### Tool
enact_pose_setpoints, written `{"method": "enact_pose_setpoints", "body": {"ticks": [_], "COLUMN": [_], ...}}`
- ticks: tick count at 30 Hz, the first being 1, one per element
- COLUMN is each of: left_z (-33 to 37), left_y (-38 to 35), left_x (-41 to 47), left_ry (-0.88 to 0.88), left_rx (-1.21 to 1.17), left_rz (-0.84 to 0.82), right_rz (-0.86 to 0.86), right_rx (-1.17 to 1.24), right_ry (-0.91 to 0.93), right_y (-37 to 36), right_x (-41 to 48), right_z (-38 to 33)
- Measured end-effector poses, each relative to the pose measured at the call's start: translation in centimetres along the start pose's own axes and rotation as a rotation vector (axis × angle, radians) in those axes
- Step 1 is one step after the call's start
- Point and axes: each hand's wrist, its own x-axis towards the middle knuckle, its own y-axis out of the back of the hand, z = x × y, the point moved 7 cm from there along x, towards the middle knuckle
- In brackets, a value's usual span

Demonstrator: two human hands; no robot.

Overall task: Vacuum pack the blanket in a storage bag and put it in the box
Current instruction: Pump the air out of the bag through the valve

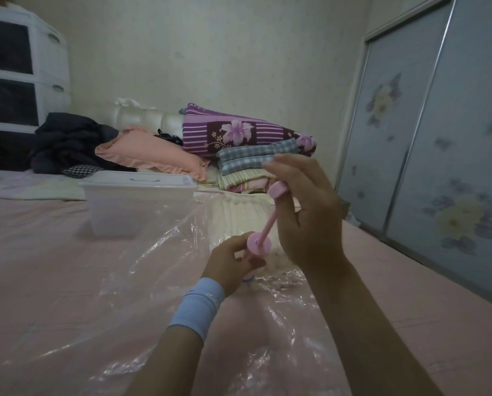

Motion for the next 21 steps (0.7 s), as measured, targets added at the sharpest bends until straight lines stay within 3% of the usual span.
{"method": "enact_pose_setpoints", "body": {"ticks": [2, 3, 6, 8, 10, 14, 16, 18, 21], "left_z": [0.1, 0.1, 0.1, 0.1, 0.0, -0.4, -0.3, 0.0, 0.1], "left_y": [-0.3, -0.3, -0.2, 0.0, 0.1, 0.0, -0.3, -0.4, -0.1], "left_x": [-0.2, -0.2, -0.3, -0.3, -0.2, 0.0, 0.0, -0.2, -0.4], "left_ry": [0.0, 0.01, 0.031, 0.035, 0.032, 0.035, 0.022, 0.011, 0.037], "left_rx": [0.012, 0.006, 0.009, 0.003, -0.015, -0.038, 0.001, 0.027, 0.009], "left_rz": [-0.015, -0.009, 0.006, 0.0, 0.011, 0.001, -0.014, -0.013, 0.009], "right_rz": [0.013, -0.065, -0.506, -0.629, -0.543, -0.035, 0.079, 0.017, -0.41], "right_rx": [-0.06, -0.072, -0.041, -0.007, 0.027, 0.007, -0.023, -0.059, -0.038], "right_ry": [-0.005, -0.041, -0.26, -0.323, -0.246, -0.004, 0.026, -0.016, -0.207], "right_y": [-0.8, -1.9, -6.1, -6.9, -5.8, -0.6, 0.2, -1.3, -5.7], "right_x": [-1.5, -2.8, -7.4, -7.9, -5.7, -0.5, -0.4, -2.4, -6.8], "right_z": [0.5, 1.3, 4.2, 5.0, 4.0, 0.3, 0.0, 1.1, 3.9]}}
